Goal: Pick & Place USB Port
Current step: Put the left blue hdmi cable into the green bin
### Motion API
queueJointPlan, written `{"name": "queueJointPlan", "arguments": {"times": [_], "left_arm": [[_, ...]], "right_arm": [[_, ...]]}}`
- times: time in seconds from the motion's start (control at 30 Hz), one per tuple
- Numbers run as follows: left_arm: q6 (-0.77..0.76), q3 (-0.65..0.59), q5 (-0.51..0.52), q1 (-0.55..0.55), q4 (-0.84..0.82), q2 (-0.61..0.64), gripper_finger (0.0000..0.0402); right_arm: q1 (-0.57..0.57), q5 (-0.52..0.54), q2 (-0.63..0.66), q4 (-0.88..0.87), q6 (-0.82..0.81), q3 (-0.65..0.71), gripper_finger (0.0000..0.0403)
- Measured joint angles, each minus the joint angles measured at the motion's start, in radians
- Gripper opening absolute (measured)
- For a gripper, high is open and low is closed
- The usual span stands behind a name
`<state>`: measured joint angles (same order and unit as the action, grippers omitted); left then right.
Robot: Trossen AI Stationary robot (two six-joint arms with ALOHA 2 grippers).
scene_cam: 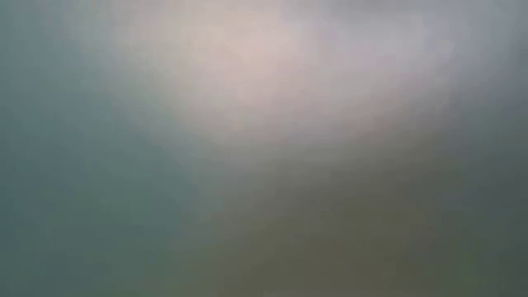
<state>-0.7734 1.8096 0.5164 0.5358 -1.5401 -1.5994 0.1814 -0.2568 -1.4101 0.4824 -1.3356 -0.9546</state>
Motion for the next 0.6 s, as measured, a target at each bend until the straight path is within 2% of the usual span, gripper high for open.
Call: {"name": "queueJointPlan", "arguments": {"times": [0.13,0.23,0.3,0.4,0.6], "left_arm": [[0.280,0.151,0.037,-0.041,-0.031,-0.128,0.0012],[0.458,0.220,0.164,-0.037,-0.030,-0.188,0.0012],[0.570,0.237,0.241,-0.037,-0.029,-0.206,0.0012],[0.689,0.238,0.292,-0.038,-0.033,-0.224,0.0012],[0.884,0.238,0.306,-0.055,-0.021,-0.236,0.0012]], "right_arm": [[-0.027,-0.007,0.000,0.012,-0.047,0.000,0.0171],[-0.032,0.008,0.000,0.071,-0.089,0.000,0.0171],[-0.027,0.039,0.000,0.116,-0.092,0.000,0.0171],[-0.022,0.076,0.000,0.151,-0.092,0.000,0.0171],[-0.017,0.137,0.000,0.160,-0.119,0.000,0.0171]]}}
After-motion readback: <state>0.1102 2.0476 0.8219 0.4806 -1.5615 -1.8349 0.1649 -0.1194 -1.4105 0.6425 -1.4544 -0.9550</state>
